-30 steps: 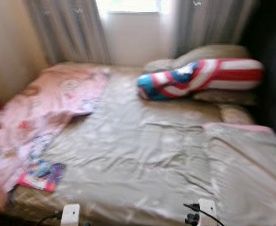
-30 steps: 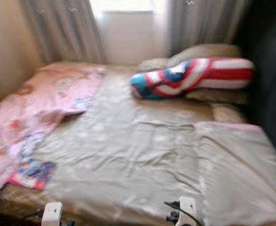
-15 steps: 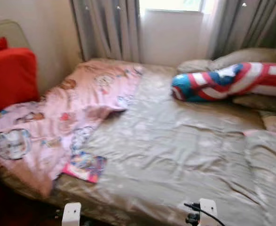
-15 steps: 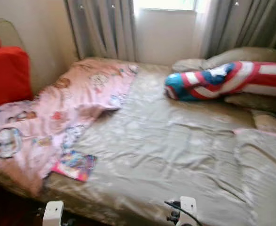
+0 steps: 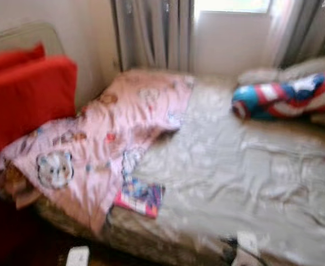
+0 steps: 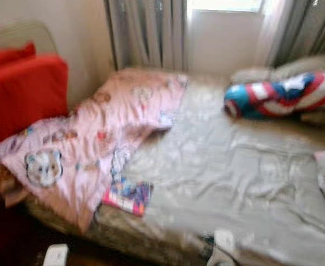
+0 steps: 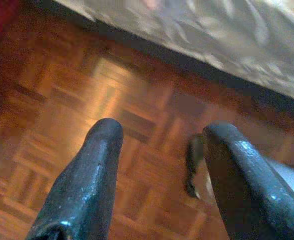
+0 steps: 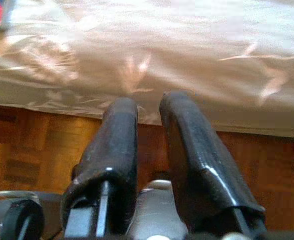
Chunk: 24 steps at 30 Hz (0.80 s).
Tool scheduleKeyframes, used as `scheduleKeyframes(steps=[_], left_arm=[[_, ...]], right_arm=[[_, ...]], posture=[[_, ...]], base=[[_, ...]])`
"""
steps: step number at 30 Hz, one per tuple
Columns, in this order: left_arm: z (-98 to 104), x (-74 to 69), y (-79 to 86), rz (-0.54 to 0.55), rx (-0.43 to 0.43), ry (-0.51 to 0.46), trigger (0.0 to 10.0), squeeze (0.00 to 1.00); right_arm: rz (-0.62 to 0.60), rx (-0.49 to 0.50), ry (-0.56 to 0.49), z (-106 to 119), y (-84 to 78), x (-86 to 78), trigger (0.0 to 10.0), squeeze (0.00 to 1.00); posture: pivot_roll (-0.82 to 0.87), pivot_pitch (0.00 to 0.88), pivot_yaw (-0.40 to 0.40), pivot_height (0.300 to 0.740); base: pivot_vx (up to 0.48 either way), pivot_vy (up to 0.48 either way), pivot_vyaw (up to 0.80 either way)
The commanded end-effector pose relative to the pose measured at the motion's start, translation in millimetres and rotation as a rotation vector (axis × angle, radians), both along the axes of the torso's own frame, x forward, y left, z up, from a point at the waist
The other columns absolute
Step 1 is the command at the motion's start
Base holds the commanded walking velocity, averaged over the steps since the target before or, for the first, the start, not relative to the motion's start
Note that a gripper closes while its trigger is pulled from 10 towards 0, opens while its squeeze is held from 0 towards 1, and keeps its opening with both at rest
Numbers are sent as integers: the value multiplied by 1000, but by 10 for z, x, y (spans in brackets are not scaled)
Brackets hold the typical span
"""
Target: Clean up the room
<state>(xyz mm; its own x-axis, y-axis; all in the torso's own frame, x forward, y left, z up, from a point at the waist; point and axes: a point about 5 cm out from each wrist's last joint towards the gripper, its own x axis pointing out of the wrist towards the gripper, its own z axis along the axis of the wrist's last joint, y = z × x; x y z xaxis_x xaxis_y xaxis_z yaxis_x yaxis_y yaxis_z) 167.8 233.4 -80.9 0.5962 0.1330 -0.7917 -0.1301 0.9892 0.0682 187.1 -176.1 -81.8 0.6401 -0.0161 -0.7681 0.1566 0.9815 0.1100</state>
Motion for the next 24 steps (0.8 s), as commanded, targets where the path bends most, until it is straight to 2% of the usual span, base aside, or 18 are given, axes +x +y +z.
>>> scheduleKeyframes(steps=[1, 10, 17, 23, 24], left_arm=[[11, 64, -66, -8, -14, -10, 10000, 0], [4, 26, -34, -2, -15, -10, 10000, 0], [10, -48, 93, 14, -6, -11, 10000, 0], [28, -27, 124, 20, -6, -18, 10000, 0], [10, -44, 89, 14, -7, -10, 10000, 0]], right_arm=[[-23, -18, 8, -7, -99, -36, 10000, 0], [-15, -17, -2, 14, -88, 11, 10000, 0], [-16, -12, -20, 54, -82, 93, 10000, 0], [-11, -14, -34, 84, -74, 154, 10000, 0], [-22, -6, -50, 98, -75, 174, 10000, 0]], posture=[[-24, 0, 27, 740], [-27, 0, 25, 740], [-27, 0, 26, 740], [-38, 0, 29, 740], [-50, 0, 46, 740]], base=[[0, 480, 0], [0, 462, 0], [0, 0, 0], [0, 0, 0], [0, 0, 0]])
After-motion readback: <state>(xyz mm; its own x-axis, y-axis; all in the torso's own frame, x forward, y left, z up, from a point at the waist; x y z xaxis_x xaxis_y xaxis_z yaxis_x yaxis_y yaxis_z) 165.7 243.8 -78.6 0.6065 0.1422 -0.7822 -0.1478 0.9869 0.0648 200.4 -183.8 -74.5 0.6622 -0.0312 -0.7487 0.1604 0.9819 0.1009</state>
